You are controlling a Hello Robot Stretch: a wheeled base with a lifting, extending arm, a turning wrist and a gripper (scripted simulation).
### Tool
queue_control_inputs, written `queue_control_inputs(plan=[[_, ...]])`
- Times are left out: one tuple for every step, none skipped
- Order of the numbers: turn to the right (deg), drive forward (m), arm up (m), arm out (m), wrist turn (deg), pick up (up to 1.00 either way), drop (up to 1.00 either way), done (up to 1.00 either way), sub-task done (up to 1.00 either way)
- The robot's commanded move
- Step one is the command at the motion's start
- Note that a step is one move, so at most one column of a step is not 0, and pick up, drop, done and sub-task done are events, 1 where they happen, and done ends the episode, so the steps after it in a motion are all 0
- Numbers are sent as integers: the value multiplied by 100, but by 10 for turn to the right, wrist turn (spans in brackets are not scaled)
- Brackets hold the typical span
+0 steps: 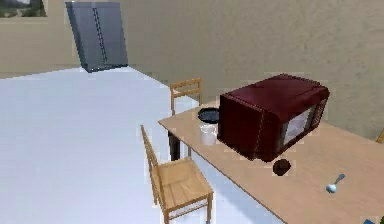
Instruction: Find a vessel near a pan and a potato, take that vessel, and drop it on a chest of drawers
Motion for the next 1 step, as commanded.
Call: queue_control_inputs(plan=[[-450,0,0,0,0,0,0,0,0]])
